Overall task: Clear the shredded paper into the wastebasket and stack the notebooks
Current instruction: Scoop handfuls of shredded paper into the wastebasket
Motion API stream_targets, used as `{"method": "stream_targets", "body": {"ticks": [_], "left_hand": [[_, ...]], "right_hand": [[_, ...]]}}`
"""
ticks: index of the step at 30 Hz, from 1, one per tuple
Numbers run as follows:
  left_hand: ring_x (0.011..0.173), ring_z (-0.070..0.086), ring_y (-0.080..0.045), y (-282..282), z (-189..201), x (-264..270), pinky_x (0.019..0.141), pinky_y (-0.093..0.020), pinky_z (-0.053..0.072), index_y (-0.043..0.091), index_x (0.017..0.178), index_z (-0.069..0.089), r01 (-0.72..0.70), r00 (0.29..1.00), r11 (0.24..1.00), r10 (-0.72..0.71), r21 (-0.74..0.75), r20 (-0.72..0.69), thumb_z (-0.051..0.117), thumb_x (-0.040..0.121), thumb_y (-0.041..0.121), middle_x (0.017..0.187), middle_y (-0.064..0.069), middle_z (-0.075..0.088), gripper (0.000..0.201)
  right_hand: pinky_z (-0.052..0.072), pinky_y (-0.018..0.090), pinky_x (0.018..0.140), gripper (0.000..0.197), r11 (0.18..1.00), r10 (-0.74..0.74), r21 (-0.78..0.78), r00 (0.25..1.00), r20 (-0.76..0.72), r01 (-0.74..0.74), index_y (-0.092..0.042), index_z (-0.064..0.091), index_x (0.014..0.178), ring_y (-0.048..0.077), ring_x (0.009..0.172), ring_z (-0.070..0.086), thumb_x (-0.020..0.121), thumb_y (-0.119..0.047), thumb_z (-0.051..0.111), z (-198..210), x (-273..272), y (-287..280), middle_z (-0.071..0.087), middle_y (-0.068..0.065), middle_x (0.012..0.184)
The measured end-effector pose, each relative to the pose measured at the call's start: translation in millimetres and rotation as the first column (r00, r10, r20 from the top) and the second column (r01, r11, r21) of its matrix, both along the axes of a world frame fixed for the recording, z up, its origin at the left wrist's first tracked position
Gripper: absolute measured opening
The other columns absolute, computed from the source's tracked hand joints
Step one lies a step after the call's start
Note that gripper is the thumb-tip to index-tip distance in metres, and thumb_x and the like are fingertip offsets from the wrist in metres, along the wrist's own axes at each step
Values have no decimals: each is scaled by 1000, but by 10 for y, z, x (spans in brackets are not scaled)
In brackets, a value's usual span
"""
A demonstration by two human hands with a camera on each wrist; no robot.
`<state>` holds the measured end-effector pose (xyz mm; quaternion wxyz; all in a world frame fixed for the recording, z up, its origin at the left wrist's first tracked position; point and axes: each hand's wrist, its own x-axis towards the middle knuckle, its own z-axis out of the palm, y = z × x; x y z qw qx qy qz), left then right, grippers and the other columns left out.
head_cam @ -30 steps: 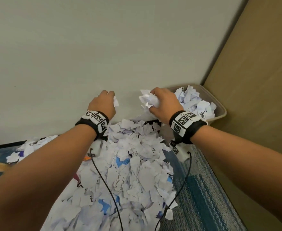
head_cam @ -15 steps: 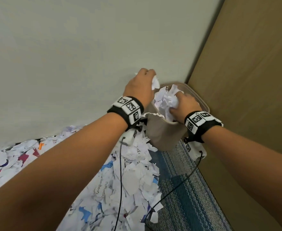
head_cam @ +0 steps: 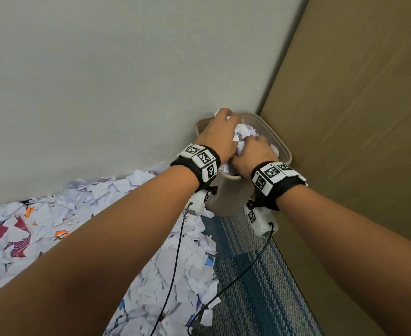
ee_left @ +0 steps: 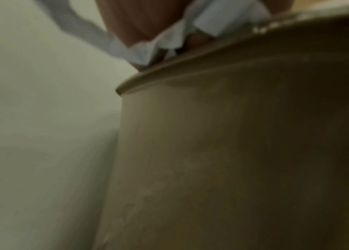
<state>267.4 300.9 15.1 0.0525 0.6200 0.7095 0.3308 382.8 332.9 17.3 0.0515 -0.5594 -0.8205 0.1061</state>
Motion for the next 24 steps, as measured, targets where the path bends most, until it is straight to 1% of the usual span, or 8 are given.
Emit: {"method": "stream_targets", "body": {"ticks": [3,6,10,13,15,18,21,24], "left_hand": [[122,47,-30,81,-41,-12,102,-40,40,14,131,51,-6,1000,989,4,-148,-16,58,85,24,137,-11,43,47],[131,40,-29,143,10,-33,108,-42,35,16,142,40,45,999,981,-43,-188,14,62,81,20,143,-10,41,65],[135,35,-31,171,29,-30,110,-46,32,18,144,35,80,995,987,-70,-140,76,58,79,26,150,-10,33,69],[137,32,-32,140,59,-19,107,-53,33,26,141,38,56,996,991,-48,-118,70,54,66,34,155,-3,23,77],[138,33,-29,113,83,-19,105,-53,36,29,141,38,81,991,992,-69,-101,117,52,58,32,156,-1,21,84],[133,39,-23,68,95,-41,103,-44,41,30,141,35,120,976,992,-111,-38,188,52,56,26,154,-1,22,87],[113,53,-19,27,97,-64,86,-23,44,30,139,36,45,965,997,-61,67,254,52,67,10,144,0,28,76],[101,59,-21,-15,138,-124,87,-32,49,22,126,48,-19,944,993,-20,116,329,43,77,1,131,-3,41,53]], "right_hand": [[43,44,97,56,999,-43,0,999,-9,43,-9,47,128,37,120,48,82,-39,57,17,1,-15,42,15,133],[39,47,101,66,996,-82,8,992,-96,84,-8,36,134,40,124,43,79,-34,63,39,4,-30,37,15,135],[37,51,101,81,990,-93,81,974,-207,112,-13,29,131,39,124,39,66,-32,72,5,4,-50,33,13,135],[37,50,97,79,978,-95,153,960,-264,139,-17,30,125,37,121,39,61,-35,73,-26,-3,-50,30,9,132],[37,50,95,78,976,-89,166,956,-280,139,-20,31,123,36,120,39,59,-35,73,-35,-6,-41,31,8,131],[37,49,96,71,984,-73,133,948,-311,119,-20,34,124,34,121,39,63,-35,68,-5,1,-40,33,7,130],[36,47,100,67,986,-5,154,925,-379,68,-20,37,123,31,122,39,64,-37,64,27,49,-74,36,6,128],[37,46,102,67,979,79,202,924,-373,-2,-20,40,127,31,124,39,70,-40,68,25,82,-82,37,7,132]]}}
